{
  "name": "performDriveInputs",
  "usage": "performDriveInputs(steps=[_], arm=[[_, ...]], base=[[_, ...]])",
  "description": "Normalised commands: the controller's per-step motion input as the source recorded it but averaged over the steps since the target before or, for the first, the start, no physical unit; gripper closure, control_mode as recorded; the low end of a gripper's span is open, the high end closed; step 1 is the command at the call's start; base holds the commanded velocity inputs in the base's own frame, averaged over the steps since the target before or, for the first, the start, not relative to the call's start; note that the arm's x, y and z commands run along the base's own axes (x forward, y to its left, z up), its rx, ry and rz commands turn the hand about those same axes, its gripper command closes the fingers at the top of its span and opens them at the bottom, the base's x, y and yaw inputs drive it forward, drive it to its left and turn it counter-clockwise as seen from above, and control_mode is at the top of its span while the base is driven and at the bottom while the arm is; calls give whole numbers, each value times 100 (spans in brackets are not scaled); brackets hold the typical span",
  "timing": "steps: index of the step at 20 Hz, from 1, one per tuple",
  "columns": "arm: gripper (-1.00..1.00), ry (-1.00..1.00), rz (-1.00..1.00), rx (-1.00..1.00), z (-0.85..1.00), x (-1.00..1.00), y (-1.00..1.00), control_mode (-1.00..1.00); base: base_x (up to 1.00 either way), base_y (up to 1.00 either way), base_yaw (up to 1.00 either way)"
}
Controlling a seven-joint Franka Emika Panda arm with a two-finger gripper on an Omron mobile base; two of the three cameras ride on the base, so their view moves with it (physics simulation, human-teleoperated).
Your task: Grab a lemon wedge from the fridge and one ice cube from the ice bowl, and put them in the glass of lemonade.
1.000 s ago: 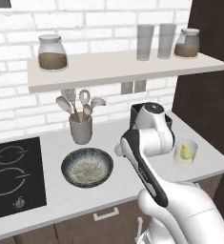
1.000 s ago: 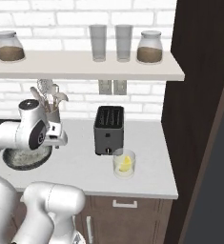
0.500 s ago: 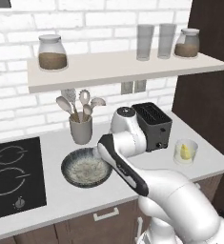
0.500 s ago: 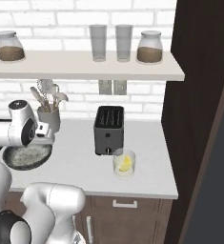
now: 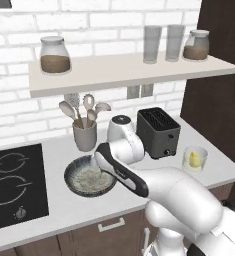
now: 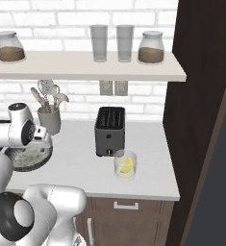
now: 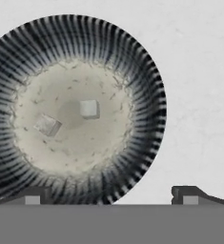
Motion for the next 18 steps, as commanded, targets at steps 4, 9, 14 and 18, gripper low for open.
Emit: performDriveInputs(steps=[4,9,14,18], arm=[[-100,0,1,0,-8,0,30,-100],[-100,0,0,0,0,0,20,-100],[-100,0,0,0,0,0,12,-100],[-100,0,0,0,0,0,15,-100]], base=[[0,0,0],[0,0,0],[0,0,0],[0,0,0]])
